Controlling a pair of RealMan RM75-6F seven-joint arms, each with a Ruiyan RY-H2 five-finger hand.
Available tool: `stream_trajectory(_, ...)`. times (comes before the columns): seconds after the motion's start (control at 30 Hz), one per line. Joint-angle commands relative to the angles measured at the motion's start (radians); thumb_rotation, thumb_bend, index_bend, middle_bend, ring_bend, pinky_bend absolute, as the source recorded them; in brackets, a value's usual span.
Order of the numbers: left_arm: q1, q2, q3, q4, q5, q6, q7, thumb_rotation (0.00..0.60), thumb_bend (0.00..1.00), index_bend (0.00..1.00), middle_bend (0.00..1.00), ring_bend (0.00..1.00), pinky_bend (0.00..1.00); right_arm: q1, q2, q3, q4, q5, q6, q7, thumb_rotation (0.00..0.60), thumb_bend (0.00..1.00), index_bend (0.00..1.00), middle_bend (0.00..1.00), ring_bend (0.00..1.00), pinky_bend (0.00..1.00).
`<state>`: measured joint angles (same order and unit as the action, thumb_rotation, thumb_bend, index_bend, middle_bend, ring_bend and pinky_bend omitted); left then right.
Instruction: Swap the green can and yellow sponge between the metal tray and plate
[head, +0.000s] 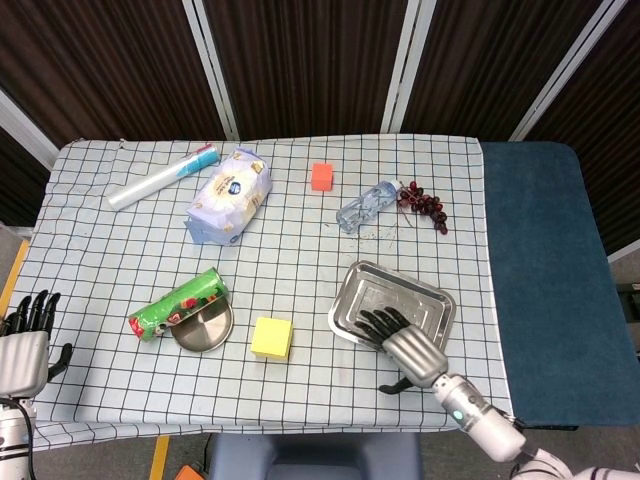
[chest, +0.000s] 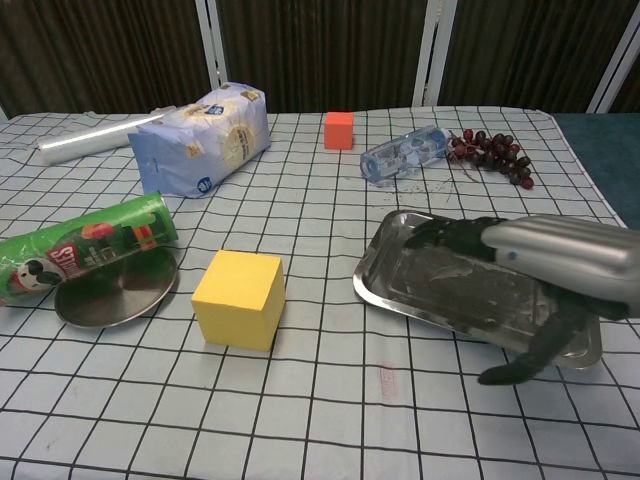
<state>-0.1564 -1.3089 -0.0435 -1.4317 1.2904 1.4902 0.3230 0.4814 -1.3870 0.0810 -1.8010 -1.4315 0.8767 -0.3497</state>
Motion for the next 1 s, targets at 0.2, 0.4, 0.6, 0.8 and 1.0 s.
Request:
stream_trajectory(0.2, -0.004, 0.002, 0.002, -0.012, -0.006, -0.043, 0.035, 0.600, 0.38, 0.04, 0.05, 0.00, 0.19, 0.120, -0.155, 0.071, 0.061, 0.121, -0.052, -0.084, 0.600, 0.07, 0.03, 0.02, 0.02, 0.16)
stream_trajectory(0.4, -0.001, 0.008, -0.002, -0.025, -0.005, -0.056, 0.035, 0.600, 0.38, 0.04, 0.05, 0.00, 0.19, 0.176, -0.249, 0.092, 0.128, 0.184, -0.053, -0.120, 0.600, 0.06, 0.05, 0.03, 0.03, 0.16)
stream_trajectory(0.6, -0.002, 0.012, 0.002, -0.029, 0.005, -0.071, 0.038, 0.600, 0.38, 0.04, 0.06, 0.00, 0.19, 0.243, -0.347, 0.118, 0.219, 0.239, -0.064, -0.138, 0.600, 0.06, 0.07, 0.03, 0.03, 0.16)
stream_trajectory(0.8, -0.002, 0.016, 0.004, -0.034, 0.010, -0.088, 0.030, 0.600, 0.38, 0.04, 0.06, 0.00, 0.19, 0.289, -0.428, 0.131, 0.295, 0.252, -0.057, -0.124, 0.600, 0.06, 0.10, 0.06, 0.05, 0.17)
stream_trajectory(1.0, 0.000, 0.021, 0.001, -0.039, 0.012, -0.095, 0.016, 0.600, 0.38, 0.04, 0.06, 0.00, 0.20, 0.318, -0.495, 0.134, 0.387, 0.232, -0.035, -0.089, 0.600, 0.06, 0.16, 0.12, 0.12, 0.21)
